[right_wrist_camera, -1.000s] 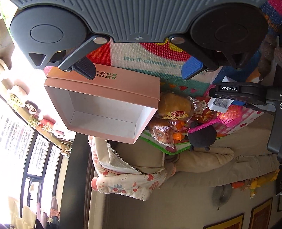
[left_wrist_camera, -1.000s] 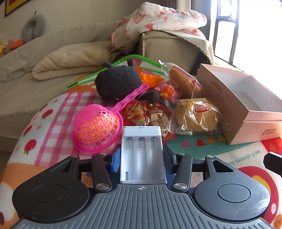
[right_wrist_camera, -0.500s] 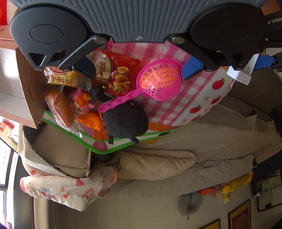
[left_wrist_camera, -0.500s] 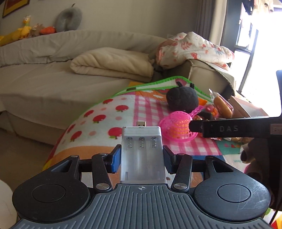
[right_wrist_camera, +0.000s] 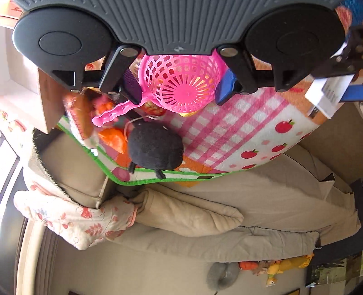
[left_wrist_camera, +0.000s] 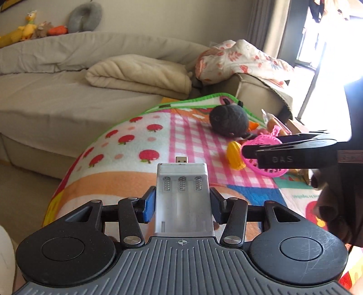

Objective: Organize objects
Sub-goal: 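Grasp the white battery holder with the left tool while the right grasps the pink scoop, then carry the battery holder and pink scoop into the pink box and release both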

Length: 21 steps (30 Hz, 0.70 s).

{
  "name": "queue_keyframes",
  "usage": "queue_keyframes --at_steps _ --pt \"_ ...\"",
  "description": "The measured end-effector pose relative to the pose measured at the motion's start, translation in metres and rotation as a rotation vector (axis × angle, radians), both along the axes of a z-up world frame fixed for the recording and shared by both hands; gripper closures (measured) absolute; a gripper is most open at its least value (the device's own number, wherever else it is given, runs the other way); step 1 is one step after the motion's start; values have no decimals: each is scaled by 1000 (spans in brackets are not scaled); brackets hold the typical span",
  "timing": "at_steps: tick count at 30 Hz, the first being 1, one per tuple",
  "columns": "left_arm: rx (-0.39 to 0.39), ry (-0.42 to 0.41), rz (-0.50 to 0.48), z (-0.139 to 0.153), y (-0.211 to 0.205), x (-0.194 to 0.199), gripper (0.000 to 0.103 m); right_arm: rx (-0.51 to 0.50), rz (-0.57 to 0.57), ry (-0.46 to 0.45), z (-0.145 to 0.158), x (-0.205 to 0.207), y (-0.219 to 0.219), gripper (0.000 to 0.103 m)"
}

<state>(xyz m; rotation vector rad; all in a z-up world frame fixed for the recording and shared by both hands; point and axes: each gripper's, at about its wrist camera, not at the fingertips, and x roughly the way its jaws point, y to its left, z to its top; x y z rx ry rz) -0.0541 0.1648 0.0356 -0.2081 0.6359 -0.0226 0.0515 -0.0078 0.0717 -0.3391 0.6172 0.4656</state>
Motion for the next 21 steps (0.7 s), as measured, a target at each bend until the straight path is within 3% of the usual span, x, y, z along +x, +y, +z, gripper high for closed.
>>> queue_keyframes --at_steps 7,13,17,21 --pt "-11 21 -160 -1 -52 -5 50 -57 29 -40 21 -77 -87 31" --pt "-20 -8 -307 26 -115 3 50 -56 0 -87 19 -132 -152 31" --pt "22 -101 -390 59 -173 32 50 -6 -49 -131 17 -151 -189 31" --pt "13 -119 -375 78 -224 90 50 39 -112 -158 15 -156 -221 31"
